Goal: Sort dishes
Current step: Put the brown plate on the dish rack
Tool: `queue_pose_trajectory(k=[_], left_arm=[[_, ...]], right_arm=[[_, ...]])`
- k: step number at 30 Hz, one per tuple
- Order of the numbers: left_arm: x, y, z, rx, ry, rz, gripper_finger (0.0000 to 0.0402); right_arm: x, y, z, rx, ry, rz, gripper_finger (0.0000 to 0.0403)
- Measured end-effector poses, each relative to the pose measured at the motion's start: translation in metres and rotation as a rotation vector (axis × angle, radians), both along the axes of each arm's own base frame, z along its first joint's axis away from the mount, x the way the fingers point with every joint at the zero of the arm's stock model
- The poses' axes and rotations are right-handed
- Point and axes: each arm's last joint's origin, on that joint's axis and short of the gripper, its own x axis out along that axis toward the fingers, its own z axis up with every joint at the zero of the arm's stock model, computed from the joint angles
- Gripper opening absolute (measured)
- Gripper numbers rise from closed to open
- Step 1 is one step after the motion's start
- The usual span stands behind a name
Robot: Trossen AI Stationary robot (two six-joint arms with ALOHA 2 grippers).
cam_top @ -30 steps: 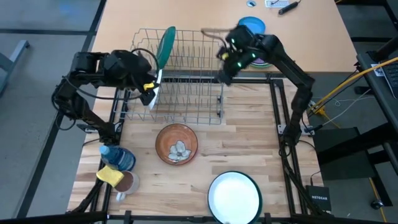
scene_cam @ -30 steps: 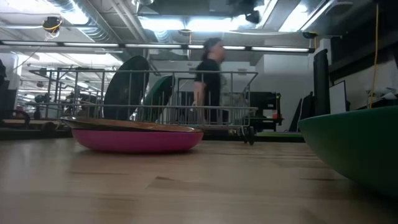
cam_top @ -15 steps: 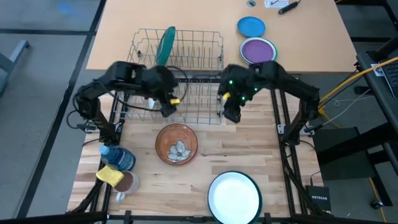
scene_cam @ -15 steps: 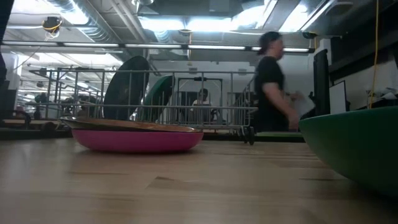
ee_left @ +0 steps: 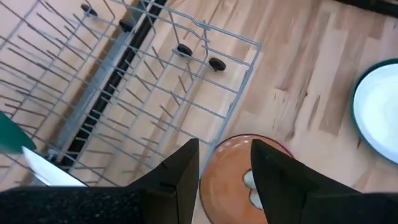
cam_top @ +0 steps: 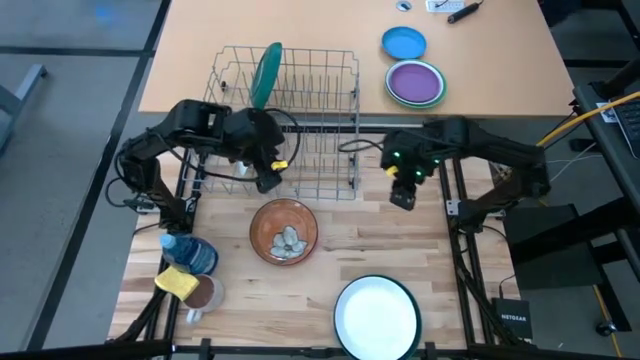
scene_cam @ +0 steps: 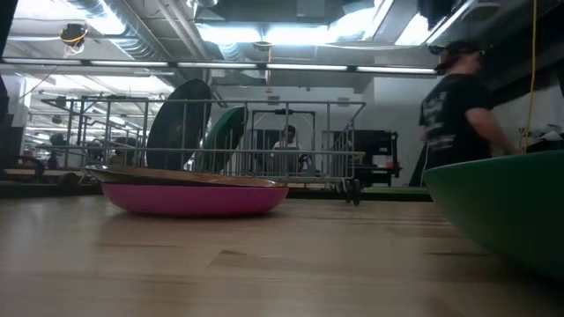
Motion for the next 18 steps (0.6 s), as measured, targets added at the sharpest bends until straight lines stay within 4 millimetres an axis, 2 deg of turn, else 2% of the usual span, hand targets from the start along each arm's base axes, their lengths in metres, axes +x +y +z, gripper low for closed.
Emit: queue_pose_trajectory(k=[3, 7, 13, 18], left_arm=[[0.003, -0.003, -0.005, -0.022, 0.012, 0.019, 0.0134], [0.01, -0.012, -0.018, -0.067, 0.036, 0.056, 0.0134], [0.025, -0.036, -0.045, -0.179, 0.061, 0.161, 0.0134], [0.03, -0.059, -0.07, -0.344, 0.135, 0.192, 0.0134]], right_arm=[[-0.016, 0.003, -0.019, 0.053, 0.025, -0.043, 0.0168], [-0.026, 0.006, -0.044, 0.128, -0.007, -0.034, 0.0168], [-0.023, 0.009, -0.076, 0.225, -0.025, 0.0, 0.0168], [-0.022, 0.009, -0.095, 0.218, -0.01, 0.05, 0.0168]])
